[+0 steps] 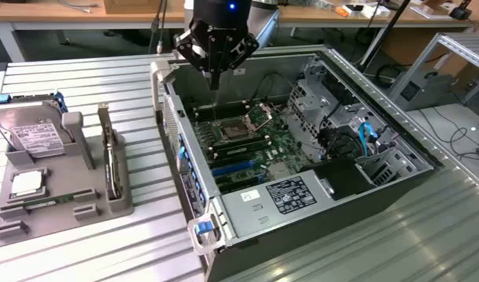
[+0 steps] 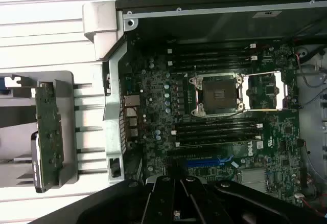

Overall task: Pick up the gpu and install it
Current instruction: 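Reach for the gpu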

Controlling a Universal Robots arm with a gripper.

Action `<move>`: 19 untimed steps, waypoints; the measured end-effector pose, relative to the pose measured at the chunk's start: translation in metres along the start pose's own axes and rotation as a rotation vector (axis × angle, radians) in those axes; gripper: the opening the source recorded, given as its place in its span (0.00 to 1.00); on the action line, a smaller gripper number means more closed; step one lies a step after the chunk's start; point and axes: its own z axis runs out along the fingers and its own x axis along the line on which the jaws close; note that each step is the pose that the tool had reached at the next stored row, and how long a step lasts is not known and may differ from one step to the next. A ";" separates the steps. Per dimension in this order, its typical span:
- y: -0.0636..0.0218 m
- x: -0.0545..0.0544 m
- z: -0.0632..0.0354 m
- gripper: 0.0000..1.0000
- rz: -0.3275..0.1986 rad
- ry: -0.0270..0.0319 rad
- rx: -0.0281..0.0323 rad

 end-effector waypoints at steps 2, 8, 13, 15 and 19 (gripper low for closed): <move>-0.0008 0.010 -0.0003 0.11 0.000 0.0000 0.0000; -0.0010 0.013 -0.0004 0.11 0.000 0.0000 0.0001; -0.0011 0.015 -0.0004 0.11 0.000 0.0000 0.0000; -0.0012 0.016 -0.0005 0.11 0.000 0.0000 0.0001; -0.0013 0.017 -0.0005 0.11 0.000 0.0000 0.0000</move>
